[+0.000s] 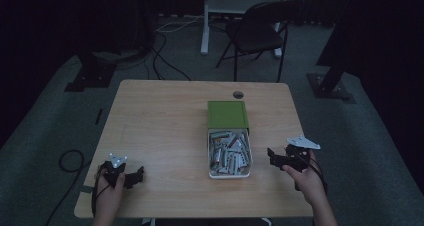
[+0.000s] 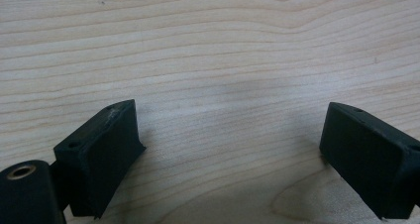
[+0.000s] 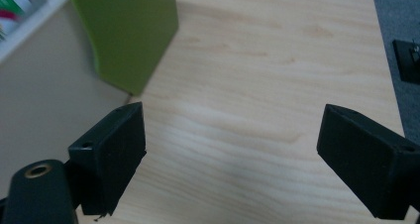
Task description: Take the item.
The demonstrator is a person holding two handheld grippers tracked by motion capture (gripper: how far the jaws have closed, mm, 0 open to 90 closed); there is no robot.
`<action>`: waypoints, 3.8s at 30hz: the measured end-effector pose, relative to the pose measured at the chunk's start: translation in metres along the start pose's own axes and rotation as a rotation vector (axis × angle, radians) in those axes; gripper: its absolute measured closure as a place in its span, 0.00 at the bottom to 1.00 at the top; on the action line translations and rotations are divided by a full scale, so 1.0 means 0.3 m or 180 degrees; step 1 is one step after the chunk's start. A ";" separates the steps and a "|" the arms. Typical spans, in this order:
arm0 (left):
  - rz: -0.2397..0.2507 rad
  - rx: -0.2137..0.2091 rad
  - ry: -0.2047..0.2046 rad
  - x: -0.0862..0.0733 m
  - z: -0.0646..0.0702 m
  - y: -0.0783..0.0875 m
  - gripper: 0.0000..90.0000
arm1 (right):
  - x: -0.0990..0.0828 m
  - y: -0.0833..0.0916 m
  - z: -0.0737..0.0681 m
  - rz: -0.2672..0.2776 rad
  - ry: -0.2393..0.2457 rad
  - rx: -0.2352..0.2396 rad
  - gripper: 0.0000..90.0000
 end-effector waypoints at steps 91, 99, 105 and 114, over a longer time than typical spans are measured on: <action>-0.0013 0.0006 0.0006 0.000 -0.001 -0.001 0.09 | 0.015 -0.059 -0.526 -0.0177 0.0822 0.0813 0.80; -0.0013 0.0006 0.0007 0.000 -0.001 -0.001 0.09 | 0.009 -0.058 -0.516 -0.0162 0.0698 0.0829 0.79; -0.0013 0.0006 0.0007 0.000 -0.001 -0.001 0.09 | 0.005 -0.057 -0.519 -0.0147 0.0706 0.0848 0.74; -0.0013 0.0006 0.0007 0.000 -0.001 -0.001 0.09 | 0.011 -0.068 -0.530 -0.0210 0.0590 0.0884 0.69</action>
Point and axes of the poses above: each handheld gripper's, and its own axes: y roughly backward along the jaws, x roughly out of its top, z roughly to its right, the point moved 6 cm from there along -y, roughly forward along the jaws, and after that the axes turned 11 degrees about -z, right-handed, at the moved point
